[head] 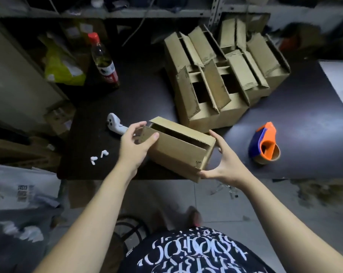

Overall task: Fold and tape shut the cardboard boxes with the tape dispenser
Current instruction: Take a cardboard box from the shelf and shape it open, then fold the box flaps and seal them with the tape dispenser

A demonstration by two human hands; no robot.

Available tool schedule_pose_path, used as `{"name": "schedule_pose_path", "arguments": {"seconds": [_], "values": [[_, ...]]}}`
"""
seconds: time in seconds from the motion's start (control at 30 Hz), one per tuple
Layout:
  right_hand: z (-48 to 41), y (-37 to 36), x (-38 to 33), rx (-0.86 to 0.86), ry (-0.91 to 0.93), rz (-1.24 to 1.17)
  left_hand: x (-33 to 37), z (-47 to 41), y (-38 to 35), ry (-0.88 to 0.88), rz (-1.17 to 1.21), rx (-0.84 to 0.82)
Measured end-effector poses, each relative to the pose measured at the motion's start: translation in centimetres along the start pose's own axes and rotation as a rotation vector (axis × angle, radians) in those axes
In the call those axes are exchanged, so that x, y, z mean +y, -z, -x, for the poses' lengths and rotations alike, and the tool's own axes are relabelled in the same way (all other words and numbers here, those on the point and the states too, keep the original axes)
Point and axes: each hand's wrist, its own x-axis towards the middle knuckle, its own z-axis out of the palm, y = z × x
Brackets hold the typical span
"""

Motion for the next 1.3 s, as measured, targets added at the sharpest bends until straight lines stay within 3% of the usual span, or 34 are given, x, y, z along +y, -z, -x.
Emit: {"name": "schedule_pose_path", "arguments": {"seconds": [0.33,0.47,0.53,0.67,0.8,0.97,1.17,1.3], "values": [[-0.3,3.3,3.4,0.215,-0.099,0.061,-1.5,1.5,-3.1,-0.094,-0.305,-0.009],[-0.9,4.8,5.1,0.639,-0.303,0.291,-1.9,1.3,-3.5,-0.089,-0.314,0.074],[-0.9,5.2,6.0,0.765,-0.412,0.351,-1.9,1.4,-3.8,-0.097,-0.32,0.09],[-0.8,6.1,6.9,0.735,-0.609,0.293,-1.8,1.5,-4.6,-0.121,-0.314,0.117],[-1.8,7.0,8.2,0.626,-0.709,0.417,-2.1,1.7,-5.3,-0.116,-0.292,0.134],[-3.1,7.3,8.9,0.591,-0.66,0.515,-1.9,1.5,-5.4,-0.126,-0.329,0.141],[-3.1,6.0,7.6,0.414,-0.633,0.585,-1.6,1.9,-5.2,-0.127,-0.402,0.136],[-2.2,5.1,6.8,0.606,-0.636,0.347,-1.4,2.2,-5.3,-0.118,-0.381,0.13]]}}
